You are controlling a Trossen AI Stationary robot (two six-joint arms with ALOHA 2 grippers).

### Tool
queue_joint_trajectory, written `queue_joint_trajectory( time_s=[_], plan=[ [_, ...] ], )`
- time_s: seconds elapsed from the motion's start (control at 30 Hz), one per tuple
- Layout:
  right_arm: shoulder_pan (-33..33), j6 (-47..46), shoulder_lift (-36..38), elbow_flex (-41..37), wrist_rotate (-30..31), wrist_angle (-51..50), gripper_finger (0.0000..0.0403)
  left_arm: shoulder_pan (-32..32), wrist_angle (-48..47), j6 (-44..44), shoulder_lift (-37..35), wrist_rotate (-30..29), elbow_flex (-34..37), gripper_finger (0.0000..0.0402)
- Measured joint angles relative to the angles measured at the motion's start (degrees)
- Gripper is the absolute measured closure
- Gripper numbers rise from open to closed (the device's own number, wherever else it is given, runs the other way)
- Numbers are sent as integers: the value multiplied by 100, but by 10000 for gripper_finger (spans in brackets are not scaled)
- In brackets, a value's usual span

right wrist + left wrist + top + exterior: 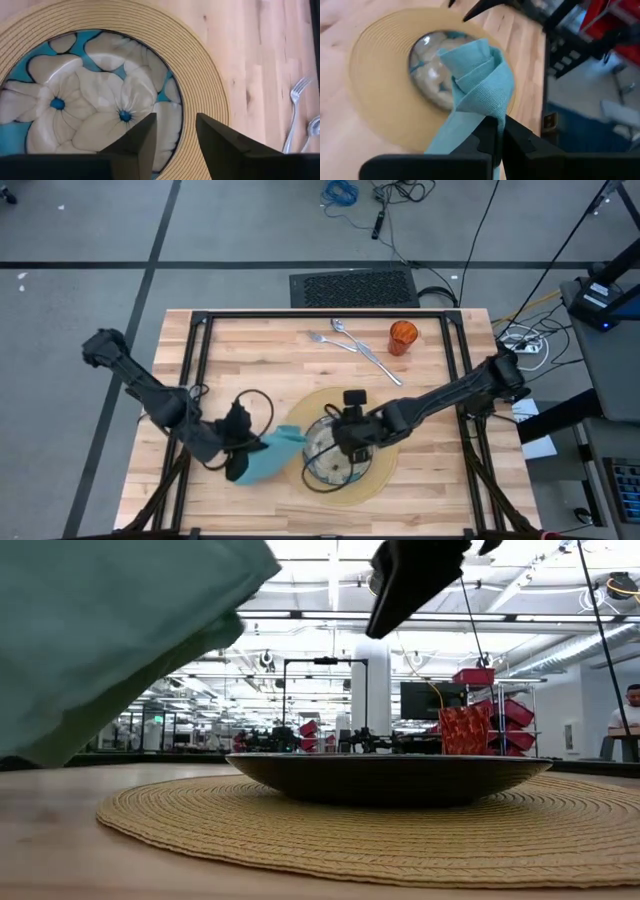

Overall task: Set table place
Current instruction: Put the blue napkin to the left of the brown mat

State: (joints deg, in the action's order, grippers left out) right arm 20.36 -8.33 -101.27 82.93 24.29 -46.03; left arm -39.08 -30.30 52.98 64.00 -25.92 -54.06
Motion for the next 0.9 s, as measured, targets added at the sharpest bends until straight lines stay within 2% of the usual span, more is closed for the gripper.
queue_joint_trajectory(
  time_s=[0.17, 0.33, 0.47, 0.57, 0.63, 0.9],
  plan=[
    [-4, -284, 560, -808, 9, 614, 282, -199, 963, -500, 345, -326, -222, 401],
    [-11, -468, 728, -1168, 116, 772, 284, -463, 869, -622, 739, -672, -715, 401],
    [4, -474, 728, -1201, 123, 736, 284, -581, 553, 128, 1032, -689, -625, 402],
    [4, -472, 728, -1205, 124, 755, 284, -594, -78, 1243, 1257, -606, -278, 402],
    [11, -462, 728, -1205, 124, 827, 284, -596, -210, 1694, 1329, -592, -23, 402],
    [162, -444, 728, -1205, 125, 1021, 284, -525, -69, 1871, 1057, -1134, 501, 402]
  ],
)
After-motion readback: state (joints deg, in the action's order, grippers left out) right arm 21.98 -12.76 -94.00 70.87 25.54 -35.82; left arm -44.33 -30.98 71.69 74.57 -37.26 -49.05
